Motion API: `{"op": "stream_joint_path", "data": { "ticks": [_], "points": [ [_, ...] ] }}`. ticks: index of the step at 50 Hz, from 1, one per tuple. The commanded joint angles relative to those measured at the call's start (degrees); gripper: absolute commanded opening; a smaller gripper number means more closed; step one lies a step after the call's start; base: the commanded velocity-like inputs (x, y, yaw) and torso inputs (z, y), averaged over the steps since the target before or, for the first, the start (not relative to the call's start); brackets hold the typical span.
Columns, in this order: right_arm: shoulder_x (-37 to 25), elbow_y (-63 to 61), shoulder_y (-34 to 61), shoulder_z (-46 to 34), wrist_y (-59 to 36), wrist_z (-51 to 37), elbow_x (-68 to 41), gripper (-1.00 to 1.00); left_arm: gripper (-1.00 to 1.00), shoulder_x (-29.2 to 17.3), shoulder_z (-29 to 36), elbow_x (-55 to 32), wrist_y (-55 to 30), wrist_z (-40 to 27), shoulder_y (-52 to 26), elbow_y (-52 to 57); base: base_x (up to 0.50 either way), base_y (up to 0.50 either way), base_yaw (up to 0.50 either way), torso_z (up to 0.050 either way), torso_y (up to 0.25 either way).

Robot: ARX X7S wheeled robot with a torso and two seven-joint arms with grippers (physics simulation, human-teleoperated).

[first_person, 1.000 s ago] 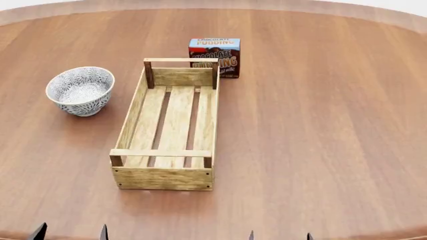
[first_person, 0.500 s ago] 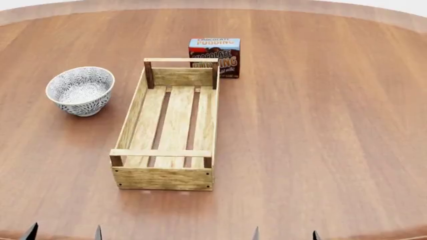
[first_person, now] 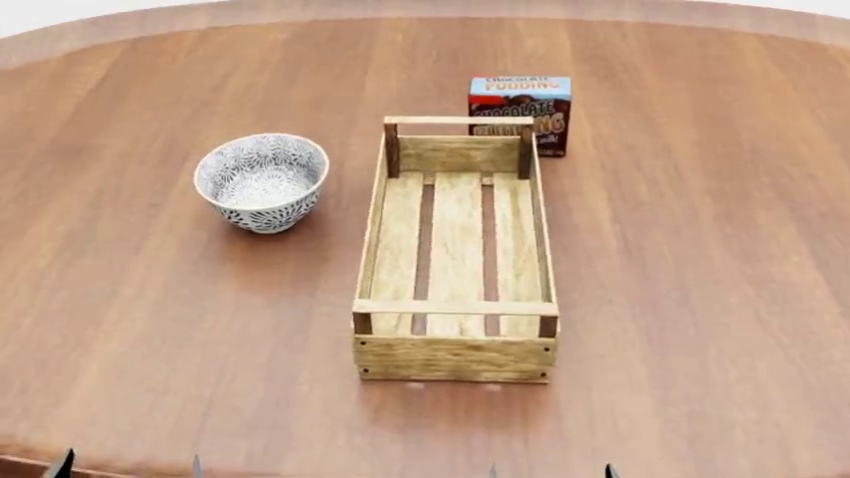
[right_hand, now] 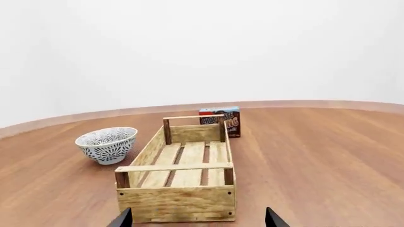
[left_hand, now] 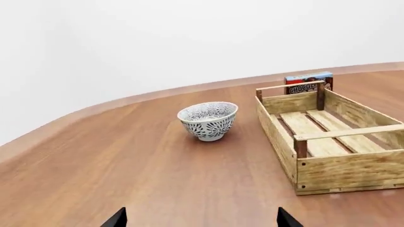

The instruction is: Pick up the bowl on the left and put it in the tray.

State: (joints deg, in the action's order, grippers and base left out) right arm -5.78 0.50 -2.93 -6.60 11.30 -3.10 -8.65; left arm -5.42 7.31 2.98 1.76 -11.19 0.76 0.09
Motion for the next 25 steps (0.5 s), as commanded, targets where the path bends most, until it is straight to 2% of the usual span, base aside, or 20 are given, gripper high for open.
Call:
{"op": "stream_joint_path", "data": {
  "ticks": [1, 21, 25],
  "points": [
    [0.23, 0.89, 0.09, -0.47, -0.74, 1.14, 0.47, 1.0, 1.0, 0.3, -0.08, -0.6, 0.3, 1.09, -0.59, -1.49, 0.0, 0.5, 0.0, 0.0, 0.0],
    [-0.77, 1.19, 0.26, -2.39, -1.78, -0.16, -0.39, 1.0, 1.0, -1.14, 1.44, -1.36, -0.55, -0.18, -0.85, -0.84, 0.0, 0.5, 0.0, 0.0, 0.0],
    [-1.0, 1.04, 0.14, -2.94, -1.79, -0.51, 0.04, 1.0, 1.0, -1.33, 1.62, -1.52, -0.75, -0.47, -0.9, -0.64, 0.0, 0.0, 0.0, 0.0, 0.0]
  ]
}}
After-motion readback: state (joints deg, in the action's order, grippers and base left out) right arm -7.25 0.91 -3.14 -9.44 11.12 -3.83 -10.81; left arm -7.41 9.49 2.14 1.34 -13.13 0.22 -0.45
